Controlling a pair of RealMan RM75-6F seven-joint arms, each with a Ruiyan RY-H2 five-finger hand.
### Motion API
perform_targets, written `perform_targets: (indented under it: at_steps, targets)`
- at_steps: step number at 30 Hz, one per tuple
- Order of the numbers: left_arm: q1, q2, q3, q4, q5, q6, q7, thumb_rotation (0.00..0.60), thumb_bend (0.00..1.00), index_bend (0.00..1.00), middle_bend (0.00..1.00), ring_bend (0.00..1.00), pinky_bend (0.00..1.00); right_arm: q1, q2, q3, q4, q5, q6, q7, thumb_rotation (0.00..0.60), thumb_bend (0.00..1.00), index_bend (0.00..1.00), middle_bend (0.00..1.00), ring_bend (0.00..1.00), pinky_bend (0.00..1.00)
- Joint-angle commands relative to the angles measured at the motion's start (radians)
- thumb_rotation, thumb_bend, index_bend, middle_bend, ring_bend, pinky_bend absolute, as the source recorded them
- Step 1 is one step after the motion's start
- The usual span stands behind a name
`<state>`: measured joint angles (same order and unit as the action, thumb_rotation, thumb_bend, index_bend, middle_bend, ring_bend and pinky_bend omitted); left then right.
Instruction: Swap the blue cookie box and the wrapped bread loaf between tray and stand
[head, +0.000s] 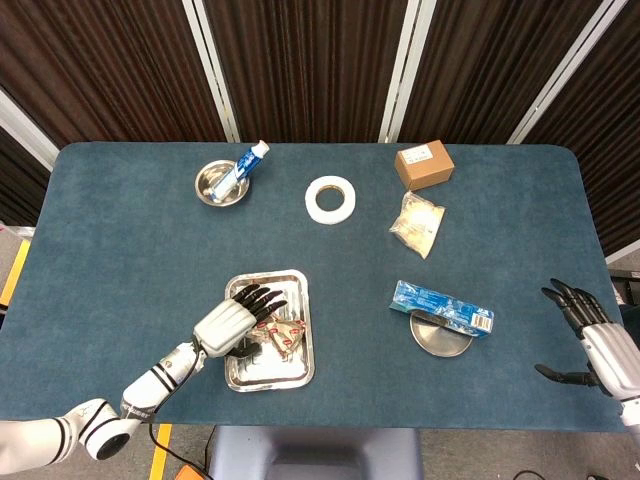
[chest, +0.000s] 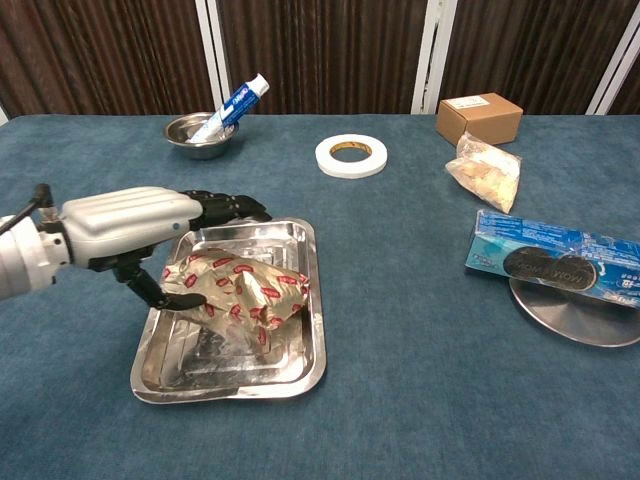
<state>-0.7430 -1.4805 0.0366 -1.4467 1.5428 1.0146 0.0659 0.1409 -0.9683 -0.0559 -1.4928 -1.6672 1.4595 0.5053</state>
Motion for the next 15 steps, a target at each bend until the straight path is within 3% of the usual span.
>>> perform_targets:
  at_steps: [1,3,5,7,9,12,15]
  targets:
    - [0.108,0.119,0.046,-0.124,-0.007,0.127,0.139,0.600,0.33,0.00,0.00,0.00,0.07,-0.013,0.001,-0.003,-0.011,-0.007,0.018,-0.041,0.600,0.16,0.00,0.00,0.00,0.11]
    - [0.192,0.162,0.064,-0.180,-0.013,0.245,0.184,0.600,0.33,0.00,0.00,0.00,0.09,-0.025,0.000,-0.005,-0.023,-0.007,0.031,-0.088,0.600,0.16,0.00,0.00,0.00,0.09]
    - [0.300,0.191,0.093,-0.222,0.003,0.396,0.153,0.600,0.33,0.00,0.00,0.00,0.14,-0.038,-0.004,-0.006,-0.040,-0.013,0.048,-0.149,0.600,0.16,0.00,0.00,0.00,0.04]
    - [0.412,0.190,0.115,-0.189,0.022,0.551,0.108,0.600,0.36,0.00,0.00,0.00,0.15,-0.050,-0.015,-0.003,-0.053,-0.015,0.065,-0.210,0.600,0.16,0.00,0.00,0.00,0.00]
    - [0.513,0.163,0.117,-0.102,0.019,0.684,0.081,0.600,0.37,0.00,0.00,0.00,0.10,-0.062,-0.029,0.001,-0.061,-0.014,0.081,-0.265,0.600,0.16,0.00,0.00,0.00,0.00]
    - [0.614,0.123,0.095,-0.001,0.002,0.814,0.004,0.600,0.38,0.00,0.00,0.00,0.05,-0.074,-0.044,0.002,-0.073,-0.019,0.096,-0.320,0.600,0.16,0.00,0.00,0.00,0.00]
    - [0.627,0.158,0.089,0.005,0.051,0.855,-0.052,0.600,0.39,0.00,0.00,0.00,0.03,-0.082,-0.054,0.002,-0.077,-0.023,0.104,-0.354,0.600,0.16,0.00,0.00,0.00,0.00]
